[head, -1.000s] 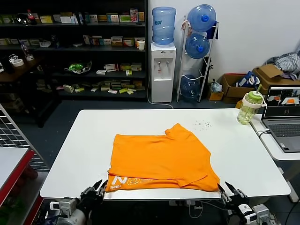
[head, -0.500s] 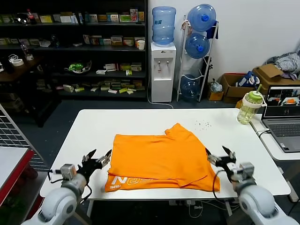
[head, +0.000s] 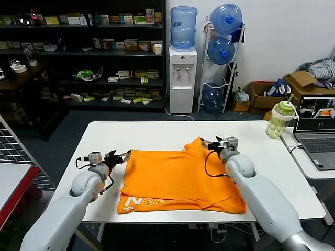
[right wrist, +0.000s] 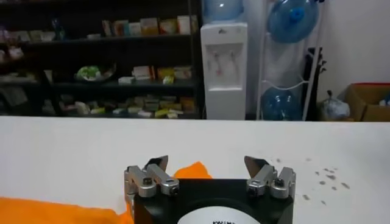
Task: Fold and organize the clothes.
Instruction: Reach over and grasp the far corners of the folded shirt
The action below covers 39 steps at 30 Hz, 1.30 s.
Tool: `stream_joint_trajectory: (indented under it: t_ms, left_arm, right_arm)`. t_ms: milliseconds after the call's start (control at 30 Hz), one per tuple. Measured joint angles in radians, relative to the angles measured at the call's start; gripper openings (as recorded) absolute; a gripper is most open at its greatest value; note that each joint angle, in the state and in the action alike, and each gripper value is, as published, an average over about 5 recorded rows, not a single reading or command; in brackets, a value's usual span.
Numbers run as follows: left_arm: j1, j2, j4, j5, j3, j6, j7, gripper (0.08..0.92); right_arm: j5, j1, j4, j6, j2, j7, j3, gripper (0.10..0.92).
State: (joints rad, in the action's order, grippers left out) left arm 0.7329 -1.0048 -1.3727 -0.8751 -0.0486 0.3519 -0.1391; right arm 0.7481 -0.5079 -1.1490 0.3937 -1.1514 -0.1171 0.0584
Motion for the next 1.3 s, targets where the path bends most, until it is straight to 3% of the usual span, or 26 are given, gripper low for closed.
stream_joint_trajectory:
  t_ms: [633,800,1300]
  left_arm:
    - [-0.161,-0.068,0.190,0.009,0.126,0.053,0.010,0.821]
    - [-0.169,-0.073,0.203,0.018,0.146,0.055,0.007,0.751]
    - [-0.174,-0.093,0.222,0.029,0.159,0.053,0.004,0.318]
  right_arm:
    - [-0.015,0.125,0.236,0.063,-0.083,0.034,0.050,0.799]
    - [-0.010,0.126,0.249,0.071,-0.084,0.047,0.053,0.670]
    - [-0.006,0.114,0.254,0.072,-0.084,0.078,0.061,0.237]
